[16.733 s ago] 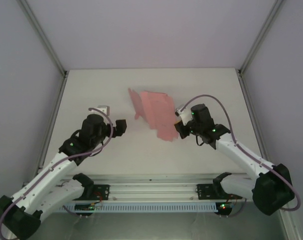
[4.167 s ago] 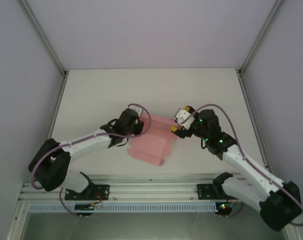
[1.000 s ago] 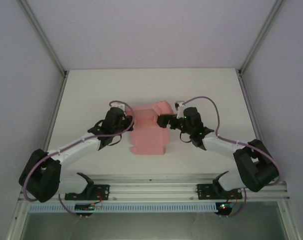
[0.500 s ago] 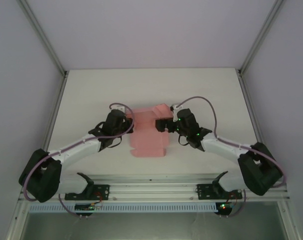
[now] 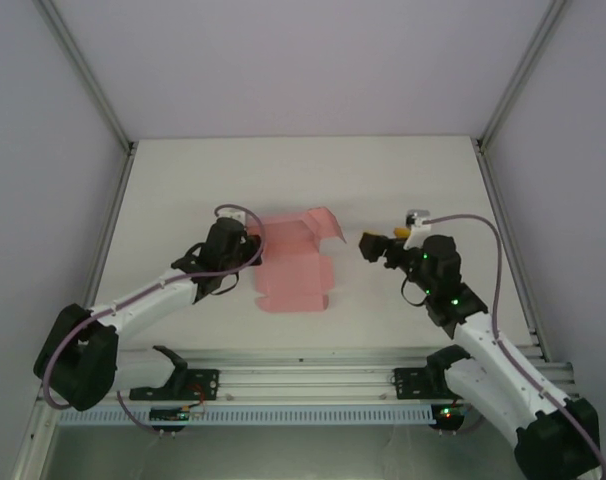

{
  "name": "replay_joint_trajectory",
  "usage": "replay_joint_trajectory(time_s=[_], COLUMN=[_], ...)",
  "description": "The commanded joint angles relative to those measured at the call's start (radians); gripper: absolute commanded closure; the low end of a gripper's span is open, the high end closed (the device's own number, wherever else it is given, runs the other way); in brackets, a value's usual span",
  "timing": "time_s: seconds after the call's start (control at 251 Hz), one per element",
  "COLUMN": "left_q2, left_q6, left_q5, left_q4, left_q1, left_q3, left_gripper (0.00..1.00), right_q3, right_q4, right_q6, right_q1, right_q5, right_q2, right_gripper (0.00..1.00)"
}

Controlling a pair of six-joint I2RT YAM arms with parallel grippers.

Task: Assemble paper box

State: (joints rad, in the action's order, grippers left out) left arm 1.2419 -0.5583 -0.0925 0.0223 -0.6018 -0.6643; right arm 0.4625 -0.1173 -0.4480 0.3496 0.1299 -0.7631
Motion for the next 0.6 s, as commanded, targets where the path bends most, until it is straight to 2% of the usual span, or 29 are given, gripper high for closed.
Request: replay_joint_trajectory(time_s=[0.0, 0.104, 0.239, 0.439, 0.595], left_q2=[-0.030, -0.032, -0.029, -0.018, -0.009], left_q6=[0.077, 0.094, 0.100, 0.105, 0.101], left_q5=[0.070, 0.096, 0.109, 0.121, 0.121], left_q4=[-0.005, -0.002, 0.005, 0.008, 0.016], left_q1=[0.005, 0.004, 0.004, 0.004, 0.004], left_q3=[-0.002, -0.003, -0.004, -0.011, -0.018], left_gripper=[1.00, 1.00, 1.00, 1.00, 1.00], right_q3=[-0.011, 0.001, 0.037, 0.083, 0.139], right_q4=[0.052, -0.007, -0.092, -0.165, -0.148], right_q6=[-0.112, -0.141, -0.126, -0.119, -0.054], right_q1=[-0.088, -0.152, -0.159, -0.110, -0.022], right_q5=[0.091, 0.215, 0.324, 0.454, 0.475], right_q2=[-0.016, -0.078, -0.184, -0.331, -0.410], right_gripper=[0.00, 0.01, 0.07, 0.11, 0.12])
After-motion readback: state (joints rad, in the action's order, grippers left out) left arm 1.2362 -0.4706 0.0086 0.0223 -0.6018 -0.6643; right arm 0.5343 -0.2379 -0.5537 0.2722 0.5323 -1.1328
